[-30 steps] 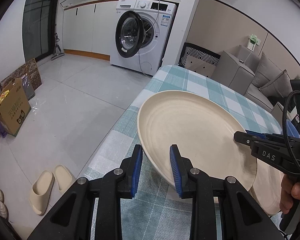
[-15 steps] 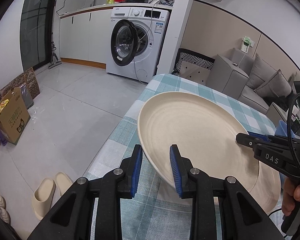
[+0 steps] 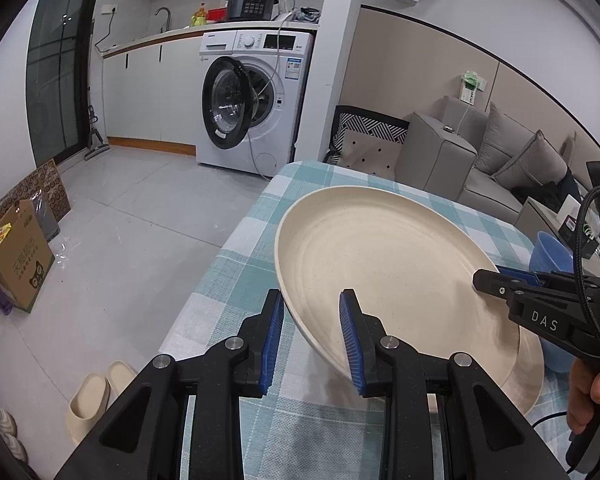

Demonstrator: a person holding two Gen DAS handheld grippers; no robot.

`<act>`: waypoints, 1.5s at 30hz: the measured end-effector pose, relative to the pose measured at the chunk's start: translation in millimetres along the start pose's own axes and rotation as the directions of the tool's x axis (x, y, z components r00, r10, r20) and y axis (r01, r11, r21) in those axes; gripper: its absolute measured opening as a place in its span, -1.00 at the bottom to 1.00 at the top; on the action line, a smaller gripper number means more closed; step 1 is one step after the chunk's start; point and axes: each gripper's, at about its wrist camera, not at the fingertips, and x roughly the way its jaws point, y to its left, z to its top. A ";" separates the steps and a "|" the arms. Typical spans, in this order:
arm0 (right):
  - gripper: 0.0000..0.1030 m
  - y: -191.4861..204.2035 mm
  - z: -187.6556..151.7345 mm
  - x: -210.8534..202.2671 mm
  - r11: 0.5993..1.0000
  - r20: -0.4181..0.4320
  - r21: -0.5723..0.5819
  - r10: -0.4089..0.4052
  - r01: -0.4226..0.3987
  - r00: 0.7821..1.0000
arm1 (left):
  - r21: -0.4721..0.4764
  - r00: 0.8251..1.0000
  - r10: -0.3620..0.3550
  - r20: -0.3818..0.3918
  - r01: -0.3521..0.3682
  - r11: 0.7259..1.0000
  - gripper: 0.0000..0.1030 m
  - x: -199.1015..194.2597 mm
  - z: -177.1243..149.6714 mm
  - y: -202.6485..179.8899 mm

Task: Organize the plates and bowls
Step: 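Lift the cream plate with both grippers and carry it over the plate stack, then lower the held plate onto the plate stack with both grippers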

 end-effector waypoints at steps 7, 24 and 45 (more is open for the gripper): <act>-0.66 -15.5 -9.3 -18.9 0.999 0.009 0.036 -0.016 0.016 1.000 | 0.040 1.000 -0.020 0.002 0.020 0.999 -0.44 -6.6 -0.9 -20.3; -0.66 -49.1 -34.3 -52.9 0.993 0.009 0.097 -0.071 0.070 0.997 | 0.100 0.997 -0.075 0.002 0.074 0.992 -0.44 -12.1 -3.6 -62.8; -0.66 -70.0 -59.3 -63.8 0.982 -0.008 0.162 -0.098 0.098 0.995 | 0.149 0.995 -0.101 -0.013 0.102 0.984 -0.44 -10.4 -12.7 -86.4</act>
